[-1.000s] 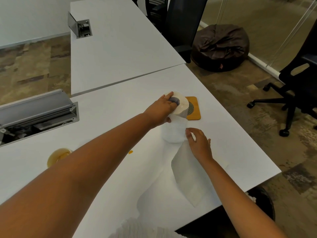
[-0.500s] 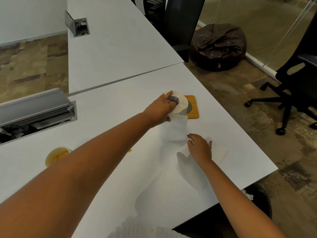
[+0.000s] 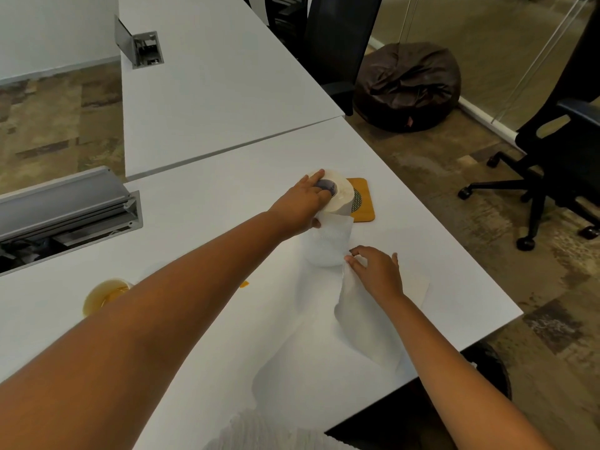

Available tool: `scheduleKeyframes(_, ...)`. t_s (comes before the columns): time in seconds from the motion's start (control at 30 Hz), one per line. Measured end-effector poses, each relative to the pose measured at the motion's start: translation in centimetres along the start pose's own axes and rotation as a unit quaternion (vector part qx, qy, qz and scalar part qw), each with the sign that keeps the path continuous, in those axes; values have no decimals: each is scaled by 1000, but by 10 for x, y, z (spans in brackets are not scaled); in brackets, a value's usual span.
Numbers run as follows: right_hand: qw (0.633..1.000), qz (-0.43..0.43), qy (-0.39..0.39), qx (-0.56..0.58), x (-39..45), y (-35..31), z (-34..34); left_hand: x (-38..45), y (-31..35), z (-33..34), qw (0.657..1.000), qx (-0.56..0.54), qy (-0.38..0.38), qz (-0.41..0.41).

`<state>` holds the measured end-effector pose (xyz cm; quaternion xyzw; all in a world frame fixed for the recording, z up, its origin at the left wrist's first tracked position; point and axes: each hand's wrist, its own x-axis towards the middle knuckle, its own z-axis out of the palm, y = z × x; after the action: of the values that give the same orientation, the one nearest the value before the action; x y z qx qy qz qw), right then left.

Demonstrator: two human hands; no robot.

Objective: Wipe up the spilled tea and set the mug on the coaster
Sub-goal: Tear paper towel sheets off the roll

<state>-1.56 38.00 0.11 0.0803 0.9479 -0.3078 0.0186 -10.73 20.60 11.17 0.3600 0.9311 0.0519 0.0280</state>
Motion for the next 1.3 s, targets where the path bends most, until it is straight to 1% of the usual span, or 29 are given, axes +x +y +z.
scheduleKeyframes(0.2, 985, 49, -35, 162, 3, 6, 3, -3, 2, 0, 1000, -2, 2, 3)
scheduleKeyframes(0.33, 970, 83, -56, 219, 7, 6, 7, -5, 2, 0, 1000, -4, 3, 0)
scheduleKeyframes(0.57, 949, 118, -75, 283, 7, 10, 11, -5, 1, 1, 1000, 3, 3, 9)
scheduleKeyframes(0.7, 946, 122, -77, 291, 8, 13, 13, -4, 0, 2, 1000, 0, 2, 8)
scheduleKeyframes(0.87, 956, 114, -71, 263, 12, 19, 14, -1, 0, 3, 1000, -2, -1, 5)
scheduleKeyframes(0.93, 959, 124, -69, 244, 10, 29, 16, -2, -2, 2, 1000, -4, -4, -1)
scheduleKeyframes(1.03, 957, 139, -60, 247, 4, 40, 18, -1, -5, 3, 1000, -13, -1, -5)
scheduleKeyframes(1.17, 949, 161, -51, 267, -1, 33, 18, 1, -4, 3, 1000, -18, 0, -4)
scheduleKeyframes(1.23, 958, 153, -34, 241, -4, 27, 20, 1, -5, 3, 1000, -18, 1, -5)
scheduleKeyframes(1.3, 975, 123, -27, 186, -9, 19, 24, 2, -7, 3, 1000, -18, 3, -1)
